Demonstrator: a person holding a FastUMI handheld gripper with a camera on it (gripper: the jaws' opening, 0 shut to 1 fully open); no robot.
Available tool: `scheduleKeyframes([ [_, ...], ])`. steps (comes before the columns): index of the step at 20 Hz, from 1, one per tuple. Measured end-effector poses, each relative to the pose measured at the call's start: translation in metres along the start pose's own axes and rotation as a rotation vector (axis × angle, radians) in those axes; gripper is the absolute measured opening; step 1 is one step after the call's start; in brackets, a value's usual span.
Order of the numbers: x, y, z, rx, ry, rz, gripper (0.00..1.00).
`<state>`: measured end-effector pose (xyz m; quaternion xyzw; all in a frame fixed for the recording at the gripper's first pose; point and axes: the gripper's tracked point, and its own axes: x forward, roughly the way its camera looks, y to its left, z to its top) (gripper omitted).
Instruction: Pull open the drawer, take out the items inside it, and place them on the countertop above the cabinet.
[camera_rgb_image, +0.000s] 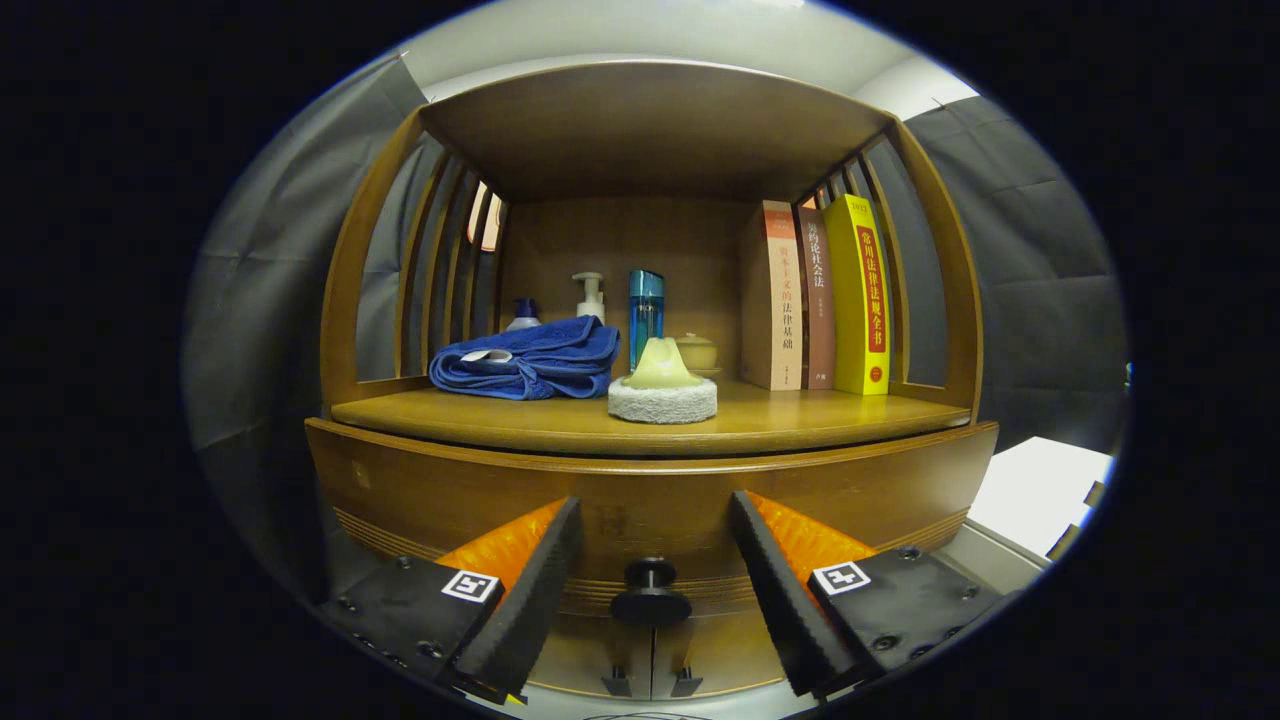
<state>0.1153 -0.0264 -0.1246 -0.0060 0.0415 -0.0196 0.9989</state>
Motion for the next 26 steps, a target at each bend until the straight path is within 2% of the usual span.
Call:
scheduleKeyframes([
  [11, 0.014, 0.0, -0.002, 0.015, 0.023, -0.001, 0.98],
  [13, 0.011, 0.0, 0.012, 0.033, 0.001, -0.009, 0.98],
  [19, -0.037, 0.0, 0.084, -0.002, -0.082, -0.015, 0.99],
  [26, -0.106, -0.005, 0.136, 0.043, -0.086, 0.007, 0.99],
])
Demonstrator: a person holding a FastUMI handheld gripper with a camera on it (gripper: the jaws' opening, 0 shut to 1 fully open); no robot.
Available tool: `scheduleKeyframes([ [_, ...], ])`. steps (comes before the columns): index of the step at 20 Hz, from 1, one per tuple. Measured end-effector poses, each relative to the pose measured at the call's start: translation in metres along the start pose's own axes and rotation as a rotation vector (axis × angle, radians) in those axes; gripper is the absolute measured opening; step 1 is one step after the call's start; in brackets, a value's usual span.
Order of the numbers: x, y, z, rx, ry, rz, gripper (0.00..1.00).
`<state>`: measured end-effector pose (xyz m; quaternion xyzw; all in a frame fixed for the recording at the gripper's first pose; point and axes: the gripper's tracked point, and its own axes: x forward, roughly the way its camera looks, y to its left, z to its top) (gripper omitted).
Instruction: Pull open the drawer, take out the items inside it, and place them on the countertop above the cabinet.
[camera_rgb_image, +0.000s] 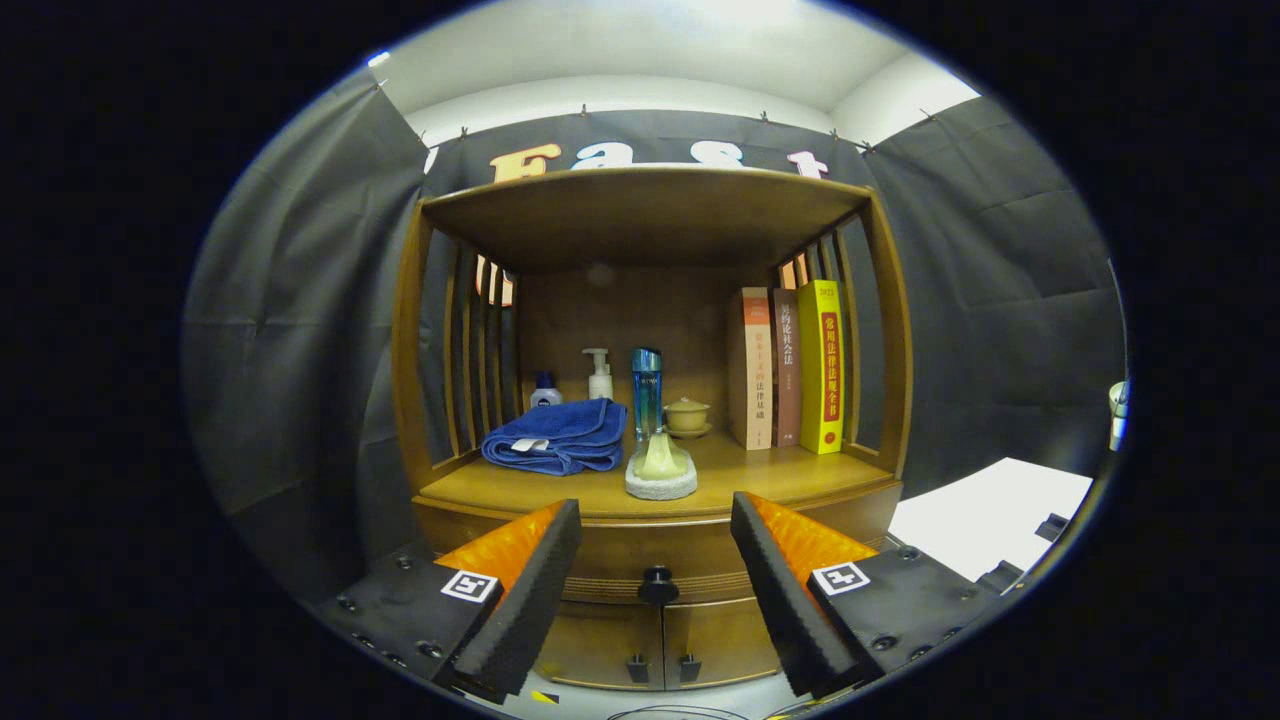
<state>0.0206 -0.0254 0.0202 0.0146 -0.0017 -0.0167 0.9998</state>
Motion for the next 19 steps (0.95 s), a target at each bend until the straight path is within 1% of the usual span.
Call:
scheduleKeyframes([
  [4, -0.029, 0.0, 0.027, 0.015, -0.036, 0.037, 0.99],
  [7, -0.038, -0.01, 0.04, 0.0, -0.06, 0.022, 0.99],
  [12, -0.044, -0.013, 0.059, 0.024, -0.113, 0.018, 0.99],
  [19, -0.043, -0.004, 0.061, 0.044, -0.15, 0.047, 0.99],
])
